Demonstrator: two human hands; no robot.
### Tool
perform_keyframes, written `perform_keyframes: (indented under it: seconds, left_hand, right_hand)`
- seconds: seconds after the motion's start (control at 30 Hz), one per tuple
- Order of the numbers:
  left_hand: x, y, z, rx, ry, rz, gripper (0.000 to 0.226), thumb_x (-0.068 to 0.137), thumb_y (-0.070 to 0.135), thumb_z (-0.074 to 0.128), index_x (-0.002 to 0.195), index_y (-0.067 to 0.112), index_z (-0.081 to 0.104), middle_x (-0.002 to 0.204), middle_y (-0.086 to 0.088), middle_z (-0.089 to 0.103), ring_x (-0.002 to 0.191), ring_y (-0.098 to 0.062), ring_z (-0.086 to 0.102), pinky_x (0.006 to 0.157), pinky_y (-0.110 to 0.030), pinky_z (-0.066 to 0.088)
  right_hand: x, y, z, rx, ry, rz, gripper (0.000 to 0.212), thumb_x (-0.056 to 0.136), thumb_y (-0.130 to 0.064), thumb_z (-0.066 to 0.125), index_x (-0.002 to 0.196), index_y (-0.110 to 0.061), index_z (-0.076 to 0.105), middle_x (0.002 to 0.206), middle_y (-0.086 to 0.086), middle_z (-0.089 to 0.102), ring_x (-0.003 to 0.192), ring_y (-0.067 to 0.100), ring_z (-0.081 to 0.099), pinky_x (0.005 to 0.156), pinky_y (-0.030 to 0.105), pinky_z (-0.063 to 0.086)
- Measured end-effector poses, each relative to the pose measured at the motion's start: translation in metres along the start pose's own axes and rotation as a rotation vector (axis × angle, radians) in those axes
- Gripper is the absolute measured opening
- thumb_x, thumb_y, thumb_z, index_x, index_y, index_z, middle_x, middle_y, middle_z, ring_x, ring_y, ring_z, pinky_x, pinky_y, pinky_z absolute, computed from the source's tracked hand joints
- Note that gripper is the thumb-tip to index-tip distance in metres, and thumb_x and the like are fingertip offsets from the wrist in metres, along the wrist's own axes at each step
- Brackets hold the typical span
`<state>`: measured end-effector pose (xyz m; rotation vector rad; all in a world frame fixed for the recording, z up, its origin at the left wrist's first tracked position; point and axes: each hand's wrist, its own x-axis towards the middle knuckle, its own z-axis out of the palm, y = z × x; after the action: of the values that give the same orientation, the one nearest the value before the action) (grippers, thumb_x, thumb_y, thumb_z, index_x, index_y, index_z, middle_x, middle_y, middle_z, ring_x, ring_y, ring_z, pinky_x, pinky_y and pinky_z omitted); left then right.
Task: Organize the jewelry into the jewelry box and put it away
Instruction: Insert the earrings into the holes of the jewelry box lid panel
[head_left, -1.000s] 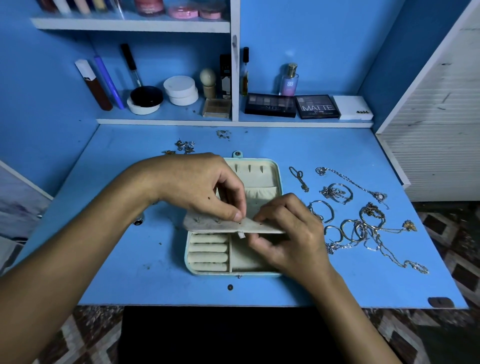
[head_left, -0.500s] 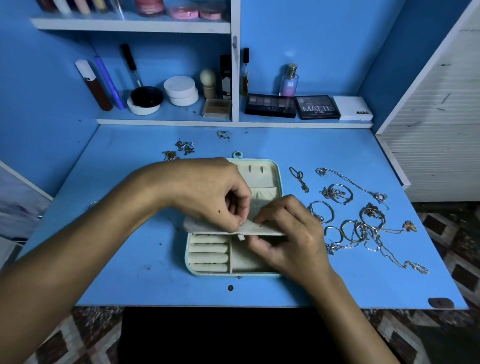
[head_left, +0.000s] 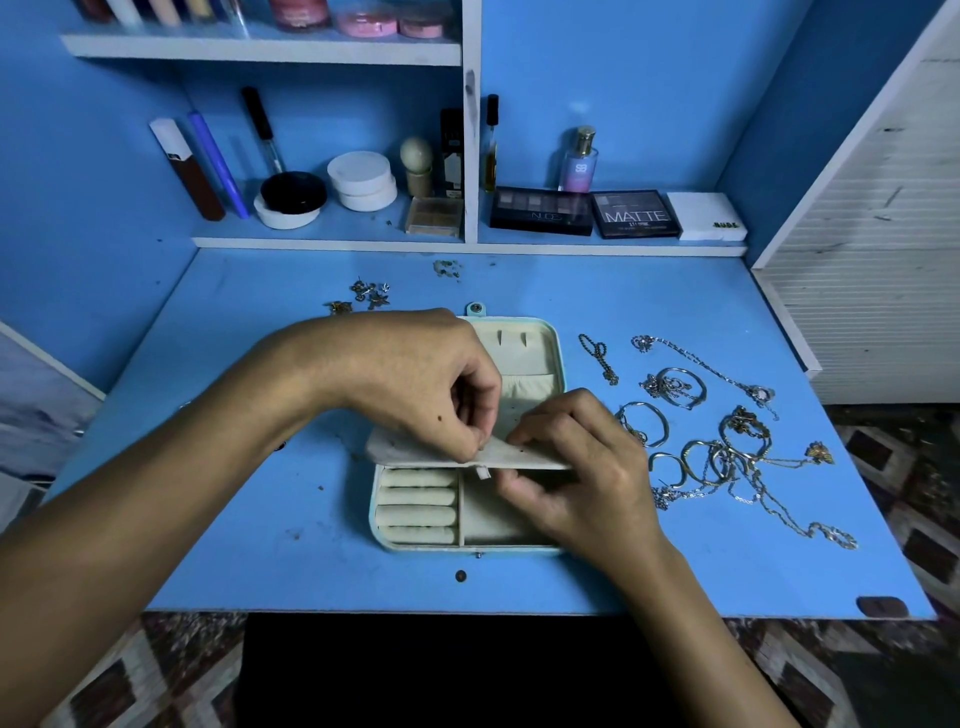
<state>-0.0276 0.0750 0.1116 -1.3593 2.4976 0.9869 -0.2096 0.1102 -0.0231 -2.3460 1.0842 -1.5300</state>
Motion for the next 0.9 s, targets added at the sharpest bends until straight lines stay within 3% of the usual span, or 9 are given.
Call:
perform_keyframes:
  seconds: [0.23, 0.47, 0.7, 0.83, 0.9]
  left_hand:
    - [0.002, -0.002, 0.001, -0.003, -0.02, -0.011, 0.008, 0.075, 0.023, 0.073, 0.074, 0.031, 0.072, 0.071, 0.021, 0.068, 0.073, 0.002, 0.064, 0.07, -0.019, 0.053]
    - [0.003, -0.005, 0.004, 0.002, -0.016, 0.001, 0.009, 0.073, 0.023, 0.074, 0.075, 0.03, 0.071, 0.07, 0.02, 0.068, 0.071, 0.003, 0.062, 0.07, -0.02, 0.052]
    - [0.002, -0.01, 0.004, -0.048, 0.002, 0.036, 0.01, 0.076, 0.018, 0.072, 0.077, 0.027, 0.073, 0.074, 0.016, 0.07, 0.076, -0.003, 0.065, 0.077, -0.028, 0.054]
    - [0.0, -0.022, 0.0, -0.122, 0.069, 0.084, 0.01, 0.086, 0.02, 0.071, 0.085, 0.029, 0.074, 0.082, 0.019, 0.071, 0.082, 0.001, 0.065, 0.077, -0.017, 0.05]
    - [0.0, -0.034, -0.003, -0.239, 0.103, 0.109, 0.008, 0.091, 0.019, 0.069, 0.092, 0.025, 0.074, 0.089, 0.016, 0.073, 0.087, 0.001, 0.066, 0.08, -0.015, 0.05]
  right_hand:
    - [-0.001, 0.002, 0.001, 0.002, -0.03, -0.011, 0.021, 0.075, -0.016, 0.086, 0.079, -0.002, 0.071, 0.08, 0.008, 0.063, 0.071, 0.027, 0.062, 0.063, 0.035, 0.05]
    - [-0.003, 0.004, 0.0, 0.007, -0.062, -0.017, 0.022, 0.078, -0.018, 0.083, 0.082, -0.002, 0.07, 0.082, 0.009, 0.063, 0.074, 0.027, 0.062, 0.066, 0.035, 0.051]
    - [0.002, 0.003, -0.001, -0.003, -0.063, -0.001, 0.02, 0.078, -0.017, 0.083, 0.081, -0.003, 0.07, 0.082, 0.008, 0.061, 0.073, 0.024, 0.061, 0.065, 0.028, 0.049]
    - [0.011, 0.002, -0.004, 0.032, -0.088, 0.032, 0.017, 0.082, -0.018, 0.08, 0.082, -0.004, 0.07, 0.081, 0.004, 0.059, 0.071, 0.018, 0.057, 0.069, 0.017, 0.041]
    - [0.017, 0.003, -0.007, 0.06, -0.128, 0.045, 0.017, 0.085, -0.022, 0.076, 0.085, -0.006, 0.07, 0.083, 0.002, 0.059, 0.072, 0.015, 0.057, 0.068, 0.017, 0.043]
